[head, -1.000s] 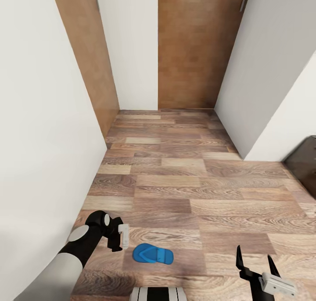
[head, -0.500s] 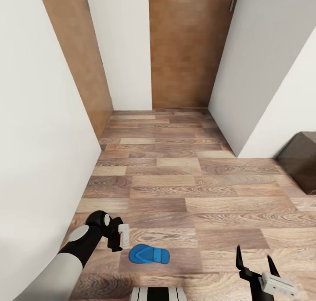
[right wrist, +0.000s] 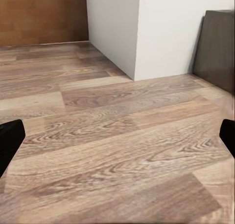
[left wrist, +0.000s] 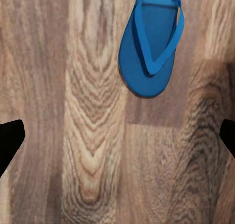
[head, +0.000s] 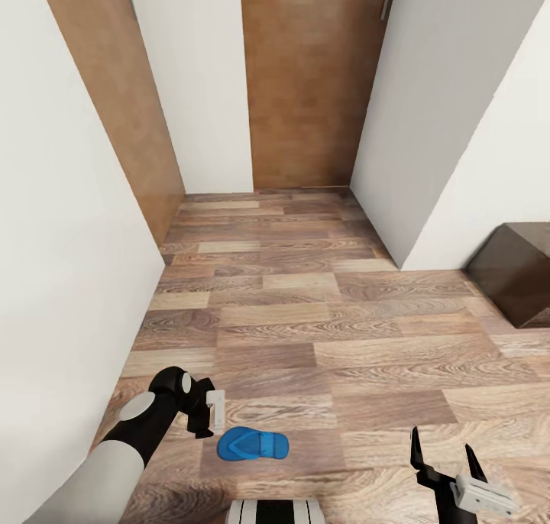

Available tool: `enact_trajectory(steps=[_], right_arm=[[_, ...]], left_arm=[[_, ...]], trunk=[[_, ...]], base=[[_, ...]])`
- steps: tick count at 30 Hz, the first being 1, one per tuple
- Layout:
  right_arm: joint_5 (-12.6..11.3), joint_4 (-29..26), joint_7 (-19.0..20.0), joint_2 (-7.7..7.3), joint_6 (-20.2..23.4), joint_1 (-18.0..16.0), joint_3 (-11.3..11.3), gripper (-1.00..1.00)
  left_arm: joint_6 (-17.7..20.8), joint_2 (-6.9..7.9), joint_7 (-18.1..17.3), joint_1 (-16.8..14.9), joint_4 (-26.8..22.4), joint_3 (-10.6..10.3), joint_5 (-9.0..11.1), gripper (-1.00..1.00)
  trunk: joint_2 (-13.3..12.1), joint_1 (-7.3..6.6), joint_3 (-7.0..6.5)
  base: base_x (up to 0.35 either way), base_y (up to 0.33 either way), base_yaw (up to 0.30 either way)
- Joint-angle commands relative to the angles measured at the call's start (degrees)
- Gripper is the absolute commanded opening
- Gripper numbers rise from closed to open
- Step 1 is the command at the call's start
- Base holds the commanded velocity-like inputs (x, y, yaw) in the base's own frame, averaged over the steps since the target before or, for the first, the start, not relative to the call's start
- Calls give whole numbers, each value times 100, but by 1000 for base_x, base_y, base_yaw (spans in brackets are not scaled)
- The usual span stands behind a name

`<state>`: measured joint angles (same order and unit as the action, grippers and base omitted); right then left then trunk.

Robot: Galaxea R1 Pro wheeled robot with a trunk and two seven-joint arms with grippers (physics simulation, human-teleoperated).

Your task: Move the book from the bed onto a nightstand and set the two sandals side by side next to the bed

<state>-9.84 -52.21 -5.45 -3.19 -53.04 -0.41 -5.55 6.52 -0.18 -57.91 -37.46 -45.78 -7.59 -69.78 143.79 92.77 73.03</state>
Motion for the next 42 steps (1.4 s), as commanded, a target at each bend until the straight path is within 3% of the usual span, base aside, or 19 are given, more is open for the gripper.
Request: enact_trajectory(steps=[1, 17, 25, 32, 42], right_arm=[[0, 1, -26, -1, -13, -3, 10, 100], [0, 4, -26, 2, -13, -3, 10, 100], [0, 5, -26, -6, -13, -3, 10, 100], [0, 3, -26, -6, -13, -3, 10, 100], [0, 1, -26, 1, -13, -3, 10, 100]], left_arm=[[60, 1, -28, -1, -9, -9, -1, 100], [92, -17, -62, -3, -3, -15, -9, 100], [96, -89, -63, -3, -3, -15, -10, 100], [88, -107, -56, -4, -1, -15, -10, 100], [87, -404, -47, -6, 189, -31, -18, 100]], trunk=[[2, -1, 4], [2, -1, 4], [12, 20, 181], [12, 20, 181], [12, 20, 181]], base=[[0, 0, -209], [0, 0, -26], [0, 0, 0], [0, 0, 0], [0, 0, 0]])
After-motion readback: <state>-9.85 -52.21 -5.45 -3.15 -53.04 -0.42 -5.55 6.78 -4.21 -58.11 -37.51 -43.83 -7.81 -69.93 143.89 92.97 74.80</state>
